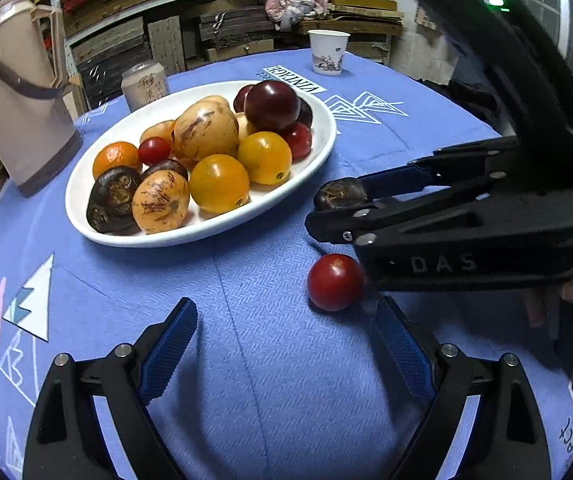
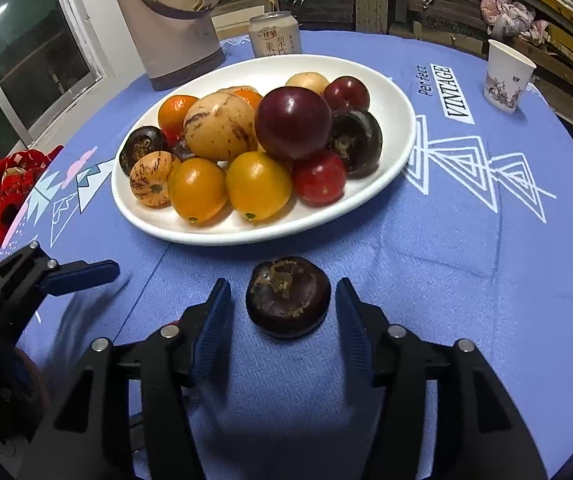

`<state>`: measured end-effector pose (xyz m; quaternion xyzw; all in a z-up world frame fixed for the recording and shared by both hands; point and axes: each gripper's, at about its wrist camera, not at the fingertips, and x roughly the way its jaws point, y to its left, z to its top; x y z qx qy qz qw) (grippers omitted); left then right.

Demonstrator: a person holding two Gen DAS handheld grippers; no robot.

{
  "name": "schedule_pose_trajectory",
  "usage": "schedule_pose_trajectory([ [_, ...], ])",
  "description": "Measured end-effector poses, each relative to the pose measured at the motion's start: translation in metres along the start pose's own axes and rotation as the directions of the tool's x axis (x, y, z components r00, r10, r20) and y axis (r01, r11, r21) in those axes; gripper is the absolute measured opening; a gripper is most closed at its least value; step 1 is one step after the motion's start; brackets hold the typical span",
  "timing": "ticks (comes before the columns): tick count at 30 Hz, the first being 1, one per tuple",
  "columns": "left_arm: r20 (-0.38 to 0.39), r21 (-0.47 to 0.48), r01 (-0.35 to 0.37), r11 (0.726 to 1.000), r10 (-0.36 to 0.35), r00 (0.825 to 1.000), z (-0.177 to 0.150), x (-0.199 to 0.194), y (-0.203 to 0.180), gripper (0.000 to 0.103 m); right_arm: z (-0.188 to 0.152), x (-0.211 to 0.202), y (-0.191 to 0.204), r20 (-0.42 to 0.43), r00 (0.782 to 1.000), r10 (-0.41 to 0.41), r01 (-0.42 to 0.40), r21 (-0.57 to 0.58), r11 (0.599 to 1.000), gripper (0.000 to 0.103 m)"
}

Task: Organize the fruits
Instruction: 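Grasp the dark brown fruit with the right tool while the left tool grasps the last red tomato, then carry both fruits over the white plate and open both tools to release them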

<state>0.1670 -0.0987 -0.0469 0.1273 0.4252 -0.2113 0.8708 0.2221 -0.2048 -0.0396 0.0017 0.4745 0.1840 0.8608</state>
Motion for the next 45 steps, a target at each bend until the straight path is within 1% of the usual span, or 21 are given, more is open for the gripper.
schedule_pose_trajectory([
  [1,-0.005,-0.009,0.003,1.0,-0.003,1.0,0.001,0.002,0.001,0.085,0.0,0.0,-0.001,-0.001,1.0,0.002,-0.002,0.004,1.0,0.053],
  [2,-0.011,-0.015,0.007,1.0,-0.007,1.0,0.001,0.004,0.002,0.08,0.001,-0.001,-0.001,-0.002,1.0,0.0,0.0,0.006,1.0,0.048],
  [3,-0.021,-0.022,0.012,1.0,-0.013,1.0,0.001,0.007,0.002,0.078,0.001,-0.001,-0.001,-0.002,1.0,0.001,-0.001,0.007,1.0,0.043],
  [4,-0.022,-0.025,0.011,1.0,-0.012,1.0,0.002,0.008,0.002,0.078,0.001,-0.002,-0.002,-0.001,1.0,0.003,-0.003,0.014,1.0,0.041],
  [10,-0.014,-0.028,-0.013,1.0,0.013,1.0,0.006,0.01,-0.005,0.075,0.001,-0.004,-0.001,-0.003,1.0,-0.004,0.004,0.013,1.0,0.041],
  [12,-0.012,-0.035,-0.004,0.999,0.004,1.0,0.008,0.011,-0.008,0.072,0.001,-0.003,-0.001,-0.005,1.0,-0.003,0.003,0.015,1.0,0.041],
  [15,-0.001,-0.025,0.0,1.0,0.0,1.0,0.01,0.011,-0.014,0.059,0.001,-0.002,-0.004,-0.01,1.0,0.014,-0.013,0.031,0.999,0.041],
  [17,0.015,-0.014,0.009,1.0,-0.009,1.0,0.01,0.011,-0.016,0.039,0.001,-0.003,-0.005,-0.008,1.0,0.012,-0.012,0.035,0.999,0.041],
  [18,0.021,-0.007,0.016,1.0,-0.016,1.0,0.009,0.011,-0.017,0.032,0.001,-0.003,-0.005,-0.006,1.0,0.01,-0.01,0.038,0.999,0.042],
  [19,0.028,-0.002,0.015,1.0,-0.015,0.999,0.009,0.011,-0.018,0.029,0.001,-0.004,-0.006,-0.004,1.0,0.007,-0.007,0.042,0.999,0.043],
  [21,0.033,-0.001,0.017,1.0,-0.017,0.999,0.009,0.01,-0.018,0.029,0.001,-0.005,-0.008,-0.003,1.0,-0.001,0.001,0.05,0.999,0.049],
  [24,0.028,-0.015,0.03,0.999,-0.03,0.999,0.008,0.009,-0.013,0.029,0.001,-0.006,-0.007,-0.001,1.0,-0.027,0.027,0.043,0.999,0.053],
  [30,0.022,-0.031,0.002,1.0,-0.002,1.0,0.007,0.004,-0.002,0.029,-0.001,-0.004,0.0,-0.009,0.998,-0.066,0.066,-0.005,0.998,0.054],
  [33,0.003,-0.059,-0.021,0.998,0.021,1.0,0.007,0.005,0.007,0.029,-0.003,-0.001,0.005,-0.006,0.997,-0.08,0.079,-0.032,0.996,0.054],
  [36,-0.003,-0.073,-0.021,0.997,0.021,1.0,0.006,0.005,0.01,0.029,-0.005,0.004,0.011,0.006,0.99,-0.138,0.139,-0.078,0.987,0.055],
  [37,-0.001,-0.066,-0.025,0.998,0.025,1.0,0.006,0.004,0.01,0.029,-0.005,0.006,0.013,0.009,0.989,-0.151,0.151,-0.093,0.984,0.054],
  [39,-0.003,-0.063,-0.028,0.998,0.028,1.0,0.006,0.004,0.009,0.029,-0.005,0.006,0.019,0.018,0.987,-0.159,0.16,-0.124,0.979,0.041],
  [40,-0.006,-0.065,-0.026,0.998,0.026,1.0,0.005,0.004,0.01,0.029,-0.006,0.005,0.024,0.017,0.987,-0.157,0.158,-0.144,0.977,0.041],
  [42,-0.007,-0.069,-0.025,0.997,0.025,1.0,0.005,0.003,0.01,0.029,-0.006,0.005,0.029,0.026,0.981,-0.191,0.192,-0.17,0.967,0.041],
  [43,-0.008,-0.07,-0.027,0.997,0.026,1.0,0.005,0.003,0.011,0.029,-0.005,0.005,0.029,0.026,0.981,-0.192,0.193,-0.17,0.966,0.041],
  [45,-0.008,-0.075,-0.025,0.997,0.024,1.0,0.005,0.003,0.012,0.029,-0.004,0.001,0.028,0.029,0.987,-0.158,0.16,-0.157,0.974,0.041],
])
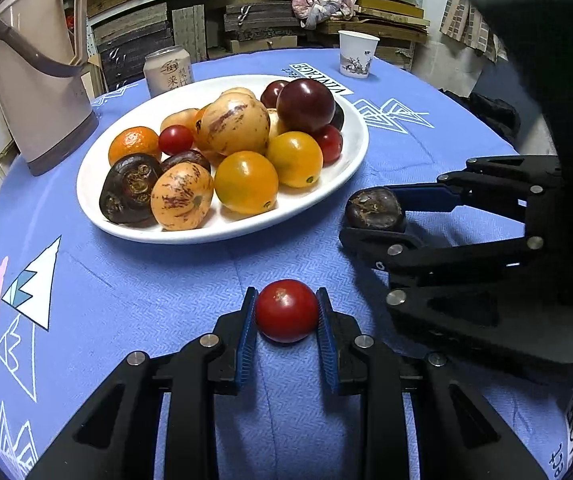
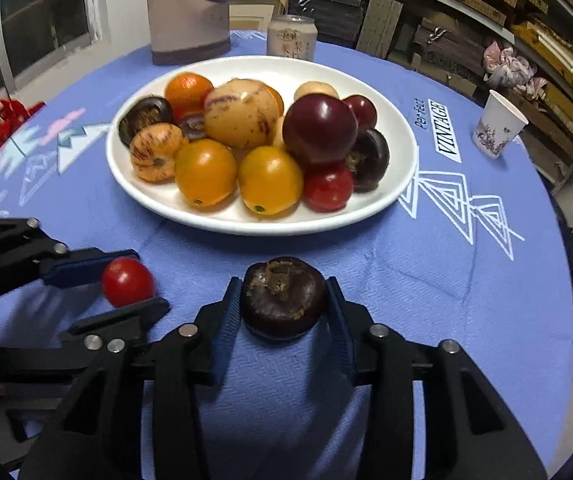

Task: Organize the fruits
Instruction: 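Carry both fruits over the white plate and open both tools to release them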

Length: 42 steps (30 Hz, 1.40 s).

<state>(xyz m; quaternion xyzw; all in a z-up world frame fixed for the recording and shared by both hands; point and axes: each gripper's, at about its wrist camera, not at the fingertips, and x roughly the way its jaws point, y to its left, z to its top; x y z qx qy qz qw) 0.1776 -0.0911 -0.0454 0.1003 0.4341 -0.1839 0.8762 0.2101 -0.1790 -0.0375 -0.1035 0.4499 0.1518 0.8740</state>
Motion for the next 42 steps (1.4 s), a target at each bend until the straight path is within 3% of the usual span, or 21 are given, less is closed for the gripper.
schedule_pose_trajectory([
  [14,0.016,-0.017,-0.005,1.0,0.005,1.0,0.003,-0.007,0.005,0.029,0.006,-0.032,-0.019,0.096,0.987,0.13,-0.139,0.097,0.986,0.041],
  [21,0.074,-0.079,-0.026,0.997,0.032,0.997,0.019,-0.026,0.026,0.029,0.013,-0.043,-0.026,0.172,0.976,0.135,-0.158,0.131,0.979,0.041],
  [28,0.081,-0.165,-0.059,0.985,0.073,0.994,0.045,-0.026,0.055,0.029,0.018,-0.049,-0.032,0.197,0.975,0.102,-0.136,0.169,0.976,0.041],
  [42,0.078,-0.274,-0.101,0.956,0.126,0.989,0.097,0.004,0.099,0.029,0.087,-0.028,-0.023,0.278,0.955,0.1,-0.151,0.166,0.975,0.041],
])
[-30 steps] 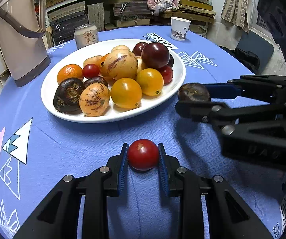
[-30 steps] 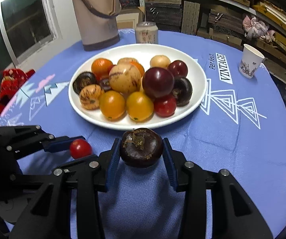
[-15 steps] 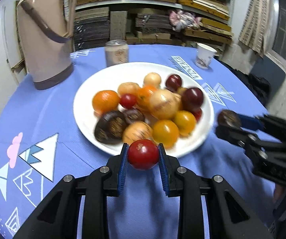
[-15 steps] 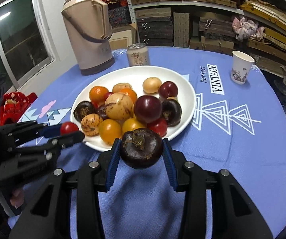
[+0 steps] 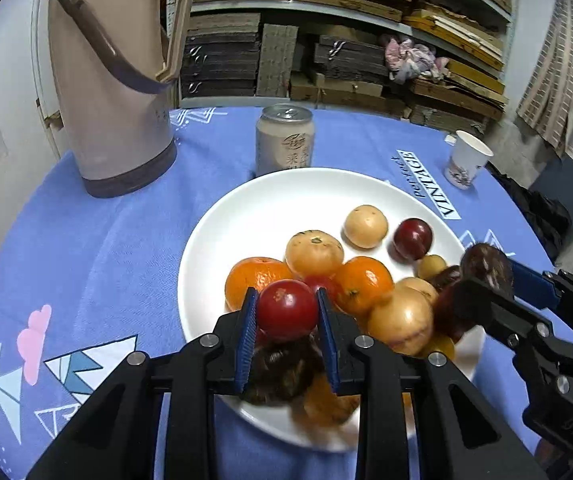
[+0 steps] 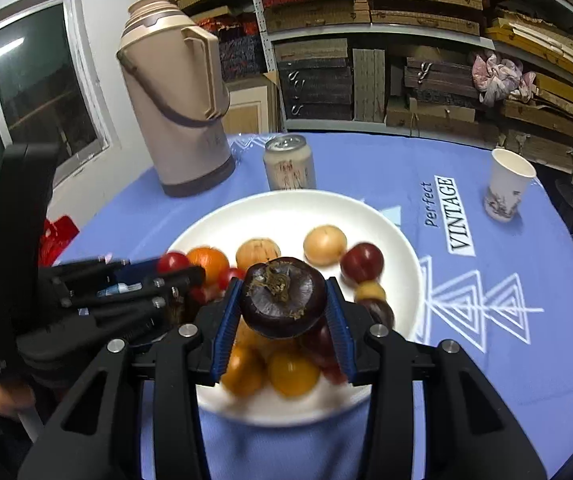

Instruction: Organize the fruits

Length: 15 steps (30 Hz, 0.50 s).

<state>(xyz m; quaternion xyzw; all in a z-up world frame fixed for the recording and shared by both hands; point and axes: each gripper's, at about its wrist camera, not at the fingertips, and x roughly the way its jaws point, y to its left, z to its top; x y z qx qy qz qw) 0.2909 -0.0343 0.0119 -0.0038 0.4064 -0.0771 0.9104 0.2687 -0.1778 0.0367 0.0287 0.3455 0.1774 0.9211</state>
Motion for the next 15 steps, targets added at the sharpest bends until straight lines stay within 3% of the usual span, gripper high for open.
schedule_pose_trajectory([
  [3,-0.005,-0.021,-0.019,1.0,0.019,1.0,0.001,0.008,0.003,0.032,0.009,0.018,-0.007,0.017,1.0,-0.005,0.004,0.031,0.999,0.041],
  [5,-0.001,-0.024,-0.032,0.999,0.032,0.999,-0.001,0.009,0.004,0.063,0.011,0.024,-0.014,0.025,1.0,0.002,-0.004,0.063,0.998,0.042],
  [15,0.025,-0.018,-0.058,0.998,0.059,0.998,-0.004,-0.004,0.006,0.074,0.005,0.007,-0.026,0.039,0.998,0.045,-0.049,0.108,0.993,0.058],
])
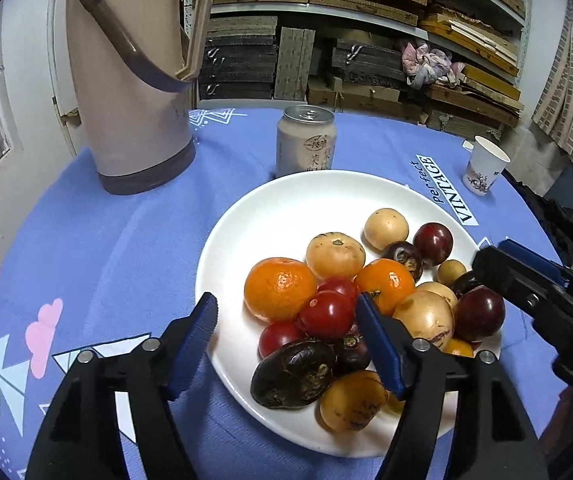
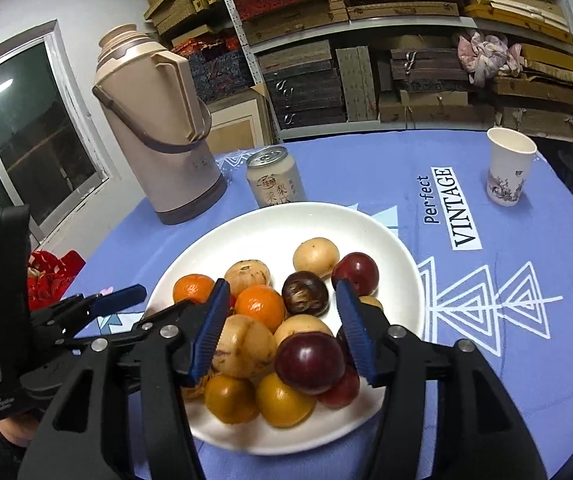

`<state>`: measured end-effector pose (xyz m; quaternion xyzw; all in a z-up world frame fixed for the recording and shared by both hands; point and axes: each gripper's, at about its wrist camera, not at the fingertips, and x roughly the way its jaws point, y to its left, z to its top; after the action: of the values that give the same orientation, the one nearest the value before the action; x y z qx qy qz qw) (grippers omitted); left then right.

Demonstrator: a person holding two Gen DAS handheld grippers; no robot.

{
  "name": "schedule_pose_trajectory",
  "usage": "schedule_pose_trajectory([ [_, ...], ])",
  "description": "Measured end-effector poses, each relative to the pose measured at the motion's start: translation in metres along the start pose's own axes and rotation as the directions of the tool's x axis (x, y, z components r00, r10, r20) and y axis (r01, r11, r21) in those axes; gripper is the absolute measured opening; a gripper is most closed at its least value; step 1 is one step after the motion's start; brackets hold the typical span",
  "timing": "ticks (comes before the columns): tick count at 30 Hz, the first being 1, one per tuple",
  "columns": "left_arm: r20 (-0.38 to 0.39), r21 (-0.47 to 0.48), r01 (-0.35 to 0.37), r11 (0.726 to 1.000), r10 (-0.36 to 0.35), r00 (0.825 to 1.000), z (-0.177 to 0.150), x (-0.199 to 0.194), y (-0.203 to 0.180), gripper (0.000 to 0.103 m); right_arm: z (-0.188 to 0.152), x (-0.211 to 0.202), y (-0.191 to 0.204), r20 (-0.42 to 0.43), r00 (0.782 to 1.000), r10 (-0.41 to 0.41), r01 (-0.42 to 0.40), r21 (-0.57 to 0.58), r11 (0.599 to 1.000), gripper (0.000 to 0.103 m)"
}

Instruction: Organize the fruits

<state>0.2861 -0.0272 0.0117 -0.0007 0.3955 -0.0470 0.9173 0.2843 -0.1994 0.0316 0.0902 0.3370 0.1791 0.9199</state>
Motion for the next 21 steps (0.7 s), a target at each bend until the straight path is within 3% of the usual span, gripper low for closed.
schedule_pose_trajectory([
  [3,0.005,0.009,-0.016,1.0,0.016,1.0,-0.005,-0.005,-0.001,0.083,-0.007,-0.011,0.002,0.007,1.0,-0.008,0.008,-0.004,1.0,0.072],
  [6,0.002,0.028,-0.025,0.999,0.025,1.0,-0.013,-0.01,-0.003,0.084,-0.017,-0.027,0.004,0.027,0.999,-0.043,0.043,0.0,0.999,0.095],
  [10,-0.006,0.024,-0.029,0.999,0.029,1.0,-0.025,-0.022,0.0,0.085,-0.036,-0.046,0.007,0.002,0.998,-0.069,0.069,-0.003,0.998,0.096],
  [13,-0.002,0.009,-0.024,1.0,0.024,1.0,-0.036,-0.034,0.004,0.094,-0.052,-0.057,0.008,0.003,0.995,-0.099,0.099,-0.023,0.995,0.098],
  [21,-0.004,0.053,-0.019,0.998,0.019,1.0,-0.06,-0.052,0.003,0.094,-0.077,-0.065,0.011,-0.035,0.991,-0.126,0.124,-0.057,0.991,0.098],
])
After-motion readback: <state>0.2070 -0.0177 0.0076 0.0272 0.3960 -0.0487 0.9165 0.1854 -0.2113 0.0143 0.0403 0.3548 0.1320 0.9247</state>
